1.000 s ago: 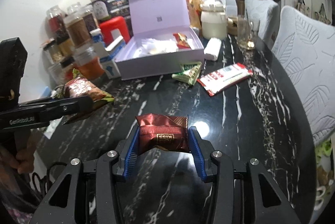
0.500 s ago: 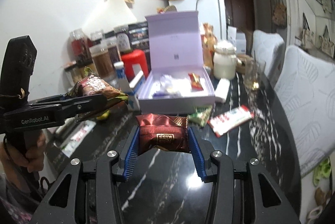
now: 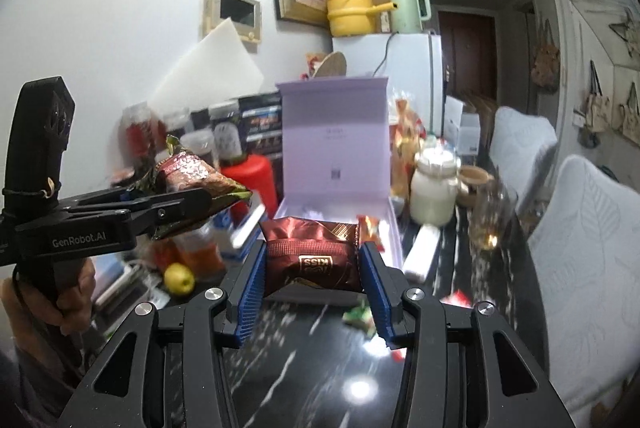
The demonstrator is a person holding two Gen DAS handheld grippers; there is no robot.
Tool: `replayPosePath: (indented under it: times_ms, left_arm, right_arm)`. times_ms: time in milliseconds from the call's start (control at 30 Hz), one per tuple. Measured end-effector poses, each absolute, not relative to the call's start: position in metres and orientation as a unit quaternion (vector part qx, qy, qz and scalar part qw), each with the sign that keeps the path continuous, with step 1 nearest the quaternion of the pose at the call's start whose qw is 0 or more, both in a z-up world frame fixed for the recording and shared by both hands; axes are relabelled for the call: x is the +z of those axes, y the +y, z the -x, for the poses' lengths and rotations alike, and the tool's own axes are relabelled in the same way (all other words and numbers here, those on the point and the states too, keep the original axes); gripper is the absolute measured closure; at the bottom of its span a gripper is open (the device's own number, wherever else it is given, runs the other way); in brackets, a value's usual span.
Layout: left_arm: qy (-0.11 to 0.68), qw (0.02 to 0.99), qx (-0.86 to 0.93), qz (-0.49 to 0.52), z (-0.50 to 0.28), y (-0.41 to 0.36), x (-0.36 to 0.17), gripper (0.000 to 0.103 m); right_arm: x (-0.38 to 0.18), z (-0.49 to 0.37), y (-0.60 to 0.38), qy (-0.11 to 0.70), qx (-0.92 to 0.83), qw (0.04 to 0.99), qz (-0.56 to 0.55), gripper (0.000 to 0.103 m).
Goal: Organize soft objects
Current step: 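Lift the snack bag and maroon candy with both grippers over the lavender box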
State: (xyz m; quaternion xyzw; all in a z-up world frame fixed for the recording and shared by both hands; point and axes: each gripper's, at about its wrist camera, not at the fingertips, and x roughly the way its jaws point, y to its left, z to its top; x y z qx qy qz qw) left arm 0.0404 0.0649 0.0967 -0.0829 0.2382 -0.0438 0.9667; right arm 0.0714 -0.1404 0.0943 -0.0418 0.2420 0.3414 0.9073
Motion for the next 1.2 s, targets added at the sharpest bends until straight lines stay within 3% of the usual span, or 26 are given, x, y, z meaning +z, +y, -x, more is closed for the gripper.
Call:
replayPosePath:
  times_ms: [600,1200]
  left_arm:
    - [0.225,0.97,-0.007,0.097,-0.148,0.09,0.105,0.035]
    - [0.293,0.951,0.021,0.092,-0.238,0.102,0.046,0.035]
  right_arm:
    - [0.119,-0.19,-0.105,0.206,0.349,0.913,0.039,0.057]
    - [0.06,-0.288,-0.058,0.271,0.356,0.893,0.041,0.057]
